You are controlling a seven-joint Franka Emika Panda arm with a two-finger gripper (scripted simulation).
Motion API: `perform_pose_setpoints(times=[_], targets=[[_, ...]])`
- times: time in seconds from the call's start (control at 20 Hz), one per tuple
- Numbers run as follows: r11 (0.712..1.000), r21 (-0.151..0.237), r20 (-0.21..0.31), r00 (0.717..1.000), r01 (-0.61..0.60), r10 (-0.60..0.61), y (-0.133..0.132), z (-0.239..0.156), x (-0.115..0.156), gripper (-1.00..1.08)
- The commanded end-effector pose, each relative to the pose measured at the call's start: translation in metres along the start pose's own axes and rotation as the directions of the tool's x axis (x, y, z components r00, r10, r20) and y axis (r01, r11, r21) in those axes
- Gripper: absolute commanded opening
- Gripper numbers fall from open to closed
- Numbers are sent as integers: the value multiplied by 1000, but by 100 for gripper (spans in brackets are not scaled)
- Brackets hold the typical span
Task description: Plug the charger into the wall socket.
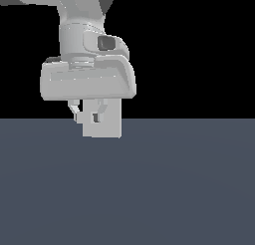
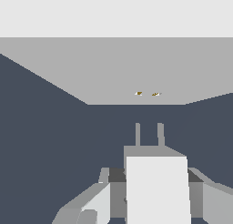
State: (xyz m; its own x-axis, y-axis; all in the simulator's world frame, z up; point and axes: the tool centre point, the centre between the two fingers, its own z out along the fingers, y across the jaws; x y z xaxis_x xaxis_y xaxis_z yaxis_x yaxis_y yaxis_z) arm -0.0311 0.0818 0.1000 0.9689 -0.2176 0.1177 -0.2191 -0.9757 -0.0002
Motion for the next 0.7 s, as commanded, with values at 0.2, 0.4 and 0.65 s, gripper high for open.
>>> perform_pose_setpoints(times=[0.2,0.4,0.65], targets=[[1000,0,0,1000,0,0,0,3,25,-100],[1000,0,0,1000,-1,1,0,4,33,-100],[1000,0,0,1000,-1,1,0,4,35,-100]])
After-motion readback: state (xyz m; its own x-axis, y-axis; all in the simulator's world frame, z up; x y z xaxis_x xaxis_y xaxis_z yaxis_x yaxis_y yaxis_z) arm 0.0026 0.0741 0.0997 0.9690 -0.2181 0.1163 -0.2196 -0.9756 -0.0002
